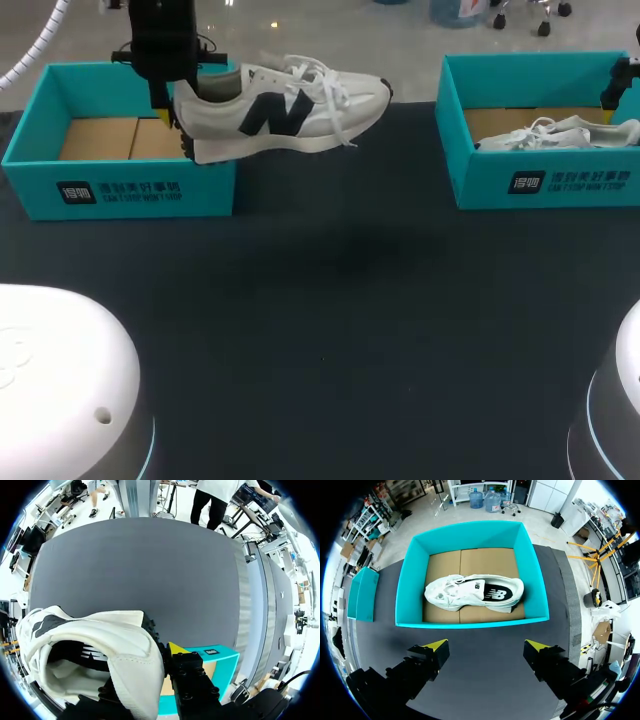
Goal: Take the shoe out of the shoebox, open the shoe tongue, remove and reinsert the insole, then place the shoe into the shoebox
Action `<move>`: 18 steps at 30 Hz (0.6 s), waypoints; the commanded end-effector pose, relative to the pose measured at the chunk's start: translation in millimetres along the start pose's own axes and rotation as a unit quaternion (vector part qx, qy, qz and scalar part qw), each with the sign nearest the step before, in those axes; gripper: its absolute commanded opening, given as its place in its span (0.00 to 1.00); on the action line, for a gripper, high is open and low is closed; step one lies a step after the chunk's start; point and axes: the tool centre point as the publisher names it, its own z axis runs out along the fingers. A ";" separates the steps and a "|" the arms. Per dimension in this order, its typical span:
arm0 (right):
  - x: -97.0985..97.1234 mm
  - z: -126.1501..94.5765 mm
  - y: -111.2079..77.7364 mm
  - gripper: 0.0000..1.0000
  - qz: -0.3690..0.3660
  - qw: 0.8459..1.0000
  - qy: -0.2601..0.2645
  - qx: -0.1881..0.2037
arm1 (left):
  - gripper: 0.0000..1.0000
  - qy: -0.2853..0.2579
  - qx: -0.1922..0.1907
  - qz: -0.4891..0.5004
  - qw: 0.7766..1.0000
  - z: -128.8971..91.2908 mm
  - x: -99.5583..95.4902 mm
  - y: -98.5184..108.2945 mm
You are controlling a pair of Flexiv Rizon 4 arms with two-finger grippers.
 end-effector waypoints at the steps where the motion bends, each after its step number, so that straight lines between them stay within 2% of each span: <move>1: 0.3 -0.4 -1.1 1.00 0.001 1.000 -0.001 -0.001 | 0.00 0.004 -0.005 -0.003 1.000 -1.2 -13.3 -13.6; 8: 0.3 -0.4 -1.1 1.00 0.001 1.000 -0.001 -0.001 | 0.00 -0.008 0.015 -0.013 1.000 5.8 -38.8 -36.6; 18: 0.3 -0.4 -1.1 1.00 0.001 1.000 -0.001 -0.001 | 0.00 0.012 -0.004 0.021 1.000 13.3 -78.6 -71.1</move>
